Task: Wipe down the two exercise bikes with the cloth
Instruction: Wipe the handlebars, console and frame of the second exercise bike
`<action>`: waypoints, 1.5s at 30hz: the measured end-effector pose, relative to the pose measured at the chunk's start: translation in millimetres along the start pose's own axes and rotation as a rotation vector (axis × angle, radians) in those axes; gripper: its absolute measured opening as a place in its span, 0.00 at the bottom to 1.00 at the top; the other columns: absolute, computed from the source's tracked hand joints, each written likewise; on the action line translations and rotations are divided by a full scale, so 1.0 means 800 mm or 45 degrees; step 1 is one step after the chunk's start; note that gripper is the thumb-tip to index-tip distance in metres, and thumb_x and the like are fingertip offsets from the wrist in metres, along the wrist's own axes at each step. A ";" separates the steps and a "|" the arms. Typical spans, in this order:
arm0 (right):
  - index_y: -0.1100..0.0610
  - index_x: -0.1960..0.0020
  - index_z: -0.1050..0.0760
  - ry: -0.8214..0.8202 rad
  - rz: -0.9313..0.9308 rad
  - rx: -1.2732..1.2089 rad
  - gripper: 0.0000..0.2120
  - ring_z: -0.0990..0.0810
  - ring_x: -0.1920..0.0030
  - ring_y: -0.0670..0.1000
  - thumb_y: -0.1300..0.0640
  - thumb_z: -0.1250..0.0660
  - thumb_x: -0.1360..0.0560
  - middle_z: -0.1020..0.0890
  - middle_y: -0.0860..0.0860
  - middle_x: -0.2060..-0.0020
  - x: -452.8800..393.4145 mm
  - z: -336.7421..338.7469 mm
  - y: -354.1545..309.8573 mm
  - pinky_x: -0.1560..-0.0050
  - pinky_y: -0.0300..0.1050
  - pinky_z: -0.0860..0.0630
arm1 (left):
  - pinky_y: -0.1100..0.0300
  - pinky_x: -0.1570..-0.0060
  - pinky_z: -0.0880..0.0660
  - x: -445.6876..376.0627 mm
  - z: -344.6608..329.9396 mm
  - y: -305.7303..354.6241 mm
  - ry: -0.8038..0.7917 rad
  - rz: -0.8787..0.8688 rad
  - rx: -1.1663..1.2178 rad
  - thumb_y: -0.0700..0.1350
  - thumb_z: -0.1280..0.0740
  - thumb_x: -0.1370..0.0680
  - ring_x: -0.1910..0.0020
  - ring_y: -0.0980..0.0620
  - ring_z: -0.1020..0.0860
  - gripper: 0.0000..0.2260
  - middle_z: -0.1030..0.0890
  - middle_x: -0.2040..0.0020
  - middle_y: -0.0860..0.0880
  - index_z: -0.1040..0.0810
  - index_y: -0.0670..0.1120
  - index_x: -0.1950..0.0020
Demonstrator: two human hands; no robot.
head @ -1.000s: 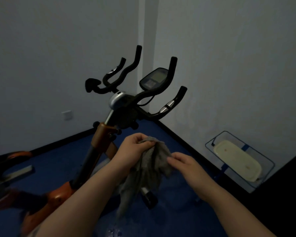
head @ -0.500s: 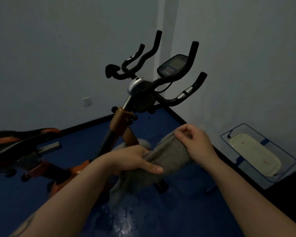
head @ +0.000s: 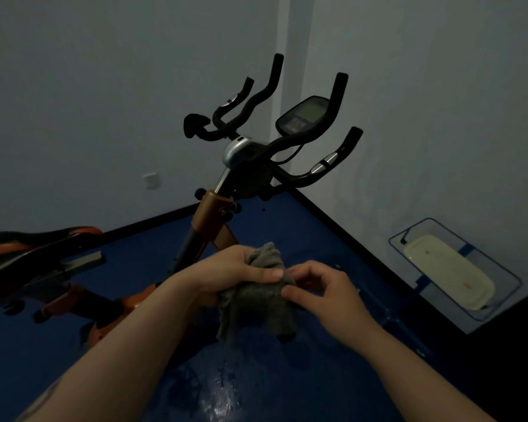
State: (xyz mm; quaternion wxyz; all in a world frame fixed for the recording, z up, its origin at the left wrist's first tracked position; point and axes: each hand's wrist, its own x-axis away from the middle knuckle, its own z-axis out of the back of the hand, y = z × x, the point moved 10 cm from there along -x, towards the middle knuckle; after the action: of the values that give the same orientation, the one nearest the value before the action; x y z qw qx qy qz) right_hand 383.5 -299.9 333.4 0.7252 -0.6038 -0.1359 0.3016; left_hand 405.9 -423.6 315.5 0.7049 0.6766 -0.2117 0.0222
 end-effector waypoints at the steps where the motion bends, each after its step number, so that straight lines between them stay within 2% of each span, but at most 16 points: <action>1: 0.46 0.59 0.21 -0.008 -0.008 -0.019 0.09 0.17 0.51 0.49 0.45 0.25 0.35 0.16 0.48 0.54 0.000 0.000 0.002 0.48 0.46 0.20 | 0.53 0.47 0.21 0.000 0.001 -0.002 0.015 0.001 0.018 0.51 0.23 0.32 0.49 0.45 0.18 0.17 0.16 0.49 0.41 0.17 0.43 0.49; 4: 0.46 0.62 0.24 -0.004 0.024 0.017 0.07 0.17 0.53 0.49 0.48 0.26 0.32 0.17 0.48 0.54 -0.004 0.016 0.001 0.52 0.41 0.21 | 0.53 0.48 0.21 0.000 0.008 -0.013 0.079 0.038 0.091 0.55 0.22 0.34 0.46 0.43 0.18 0.24 0.17 0.46 0.41 0.19 0.42 0.45; 8: 0.48 0.60 0.27 -0.026 -0.005 0.111 0.08 0.18 0.58 0.46 0.55 0.30 0.25 0.17 0.49 0.61 -0.008 0.048 0.000 0.58 0.40 0.23 | 0.55 0.51 0.21 0.010 0.040 -0.042 0.310 0.076 0.263 0.57 0.22 0.36 0.48 0.46 0.17 0.24 0.16 0.47 0.44 0.16 0.47 0.46; 9: 0.48 0.60 0.27 -0.073 -0.013 0.211 0.08 0.18 0.60 0.46 0.55 0.30 0.24 0.17 0.49 0.63 -0.008 0.047 0.001 0.59 0.43 0.23 | 0.56 0.51 0.21 0.015 0.048 -0.050 0.384 0.103 0.201 0.58 0.22 0.37 0.50 0.48 0.17 0.23 0.16 0.47 0.46 0.16 0.48 0.47; 11: 0.46 0.58 0.28 -0.193 -0.036 0.410 0.07 0.18 0.61 0.49 0.51 0.32 0.24 0.18 0.49 0.64 -0.008 0.034 0.004 0.59 0.50 0.21 | 0.62 0.56 0.24 0.024 0.064 -0.063 0.555 0.174 -0.214 0.61 0.25 0.35 0.53 0.53 0.18 0.21 0.18 0.50 0.51 0.19 0.50 0.48; 13: 0.45 0.57 0.30 -0.279 -0.024 0.514 0.06 0.20 0.61 0.50 0.49 0.34 0.23 0.19 0.49 0.63 -0.012 0.017 0.000 0.58 0.52 0.23 | 0.64 0.55 0.27 0.030 0.065 -0.064 0.661 0.210 -0.590 0.64 0.32 0.28 0.49 0.58 0.23 0.22 0.23 0.47 0.56 0.27 0.52 0.42; 16: 0.44 0.56 0.32 -0.384 0.030 0.574 0.06 0.21 0.61 0.47 0.48 0.36 0.21 0.20 0.46 0.62 -0.022 -0.007 -0.012 0.58 0.49 0.24 | 0.57 0.35 0.30 0.023 0.031 -0.063 0.410 0.156 -0.587 0.68 0.43 0.26 0.36 0.57 0.27 0.26 0.24 0.36 0.56 0.28 0.57 0.33; 19: 0.45 0.56 0.33 -0.457 0.073 0.632 0.06 0.22 0.62 0.45 0.50 0.37 0.21 0.21 0.46 0.63 -0.029 -0.023 -0.021 0.60 0.47 0.24 | 0.68 0.38 0.30 0.026 -0.012 -0.053 0.115 -0.034 -0.369 0.60 0.35 0.24 0.39 0.63 0.25 0.16 0.21 0.40 0.60 0.21 0.54 0.40; 22: 0.46 0.56 0.33 -0.443 0.088 0.668 0.07 0.23 0.62 0.44 0.52 0.36 0.21 0.22 0.45 0.63 -0.032 -0.022 -0.025 0.60 0.46 0.25 | 0.58 0.39 0.27 0.033 -0.011 -0.060 0.166 -0.152 -0.279 0.51 0.28 0.25 0.46 0.56 0.21 0.08 0.18 0.50 0.53 0.21 0.48 0.52; 24: 0.46 0.56 0.33 -0.428 0.093 0.733 0.07 0.23 0.61 0.44 0.52 0.36 0.22 0.23 0.45 0.62 -0.029 -0.019 -0.027 0.58 0.47 0.25 | 0.57 0.48 0.26 0.041 -0.008 -0.066 0.186 -0.203 -0.165 0.51 0.26 0.27 0.54 0.53 0.22 0.08 0.20 0.57 0.50 0.23 0.50 0.57; 28: 0.42 0.56 0.32 -0.383 0.027 0.874 0.06 0.22 0.60 0.41 0.47 0.35 0.23 0.21 0.42 0.62 -0.025 -0.021 -0.024 0.58 0.50 0.22 | 0.62 0.59 0.27 0.062 0.002 -0.073 0.175 -0.238 -0.129 0.49 0.25 0.28 0.61 0.55 0.23 0.07 0.22 0.63 0.54 0.23 0.53 0.60; 31: 0.42 0.58 0.30 -0.214 -0.045 0.925 0.07 0.22 0.63 0.39 0.44 0.34 0.25 0.19 0.42 0.65 -0.027 -0.033 -0.017 0.62 0.46 0.23 | 0.61 0.62 0.25 0.088 0.042 -0.090 0.411 -0.166 -0.129 0.48 0.26 0.28 0.64 0.55 0.22 0.07 0.20 0.66 0.53 0.22 0.48 0.56; 35: 0.47 0.59 0.25 -0.116 -0.363 0.681 0.06 0.21 0.64 0.40 0.47 0.30 0.26 0.17 0.44 0.67 -0.016 -0.105 0.022 0.63 0.44 0.25 | 0.63 0.59 0.21 0.165 0.105 -0.118 0.800 -0.122 -0.105 0.48 0.25 0.28 0.62 0.53 0.19 0.08 0.18 0.63 0.49 0.19 0.47 0.54; 38: 0.54 0.53 0.21 -0.101 -0.621 0.177 0.06 0.17 0.55 0.51 0.52 0.32 0.23 0.15 0.53 0.57 0.004 -0.203 0.045 0.52 0.53 0.19 | 0.61 0.52 0.20 0.227 0.131 -0.135 0.966 -0.156 -0.086 0.45 0.27 0.26 0.55 0.53 0.18 0.10 0.16 0.55 0.49 0.19 0.48 0.46; 41: 0.55 0.44 0.21 -0.222 -0.891 -0.371 0.15 0.16 0.51 0.55 0.47 0.40 0.19 0.15 0.55 0.51 0.028 -0.313 0.047 0.53 0.51 0.19 | 0.65 0.44 0.24 0.264 0.121 -0.147 0.838 -0.229 -0.091 0.42 0.28 0.25 0.46 0.62 0.21 0.19 0.19 0.45 0.55 0.25 0.51 0.35; 45: 0.53 0.41 0.20 -0.348 -0.966 -0.502 0.19 0.16 0.47 0.52 0.41 0.37 0.23 0.15 0.52 0.49 0.032 -0.402 0.030 0.46 0.50 0.22 | 0.64 0.35 0.29 0.324 0.124 -0.176 0.563 -0.203 -0.137 0.43 0.28 0.25 0.36 0.64 0.27 0.27 0.24 0.35 0.58 0.31 0.52 0.28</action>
State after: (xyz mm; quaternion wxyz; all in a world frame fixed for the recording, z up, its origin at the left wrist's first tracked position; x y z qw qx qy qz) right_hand 577.1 -537.7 231.1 0.6309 -0.5926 -0.4972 0.0598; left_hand 659.7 -596.6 267.1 0.7686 0.6313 0.0009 0.1029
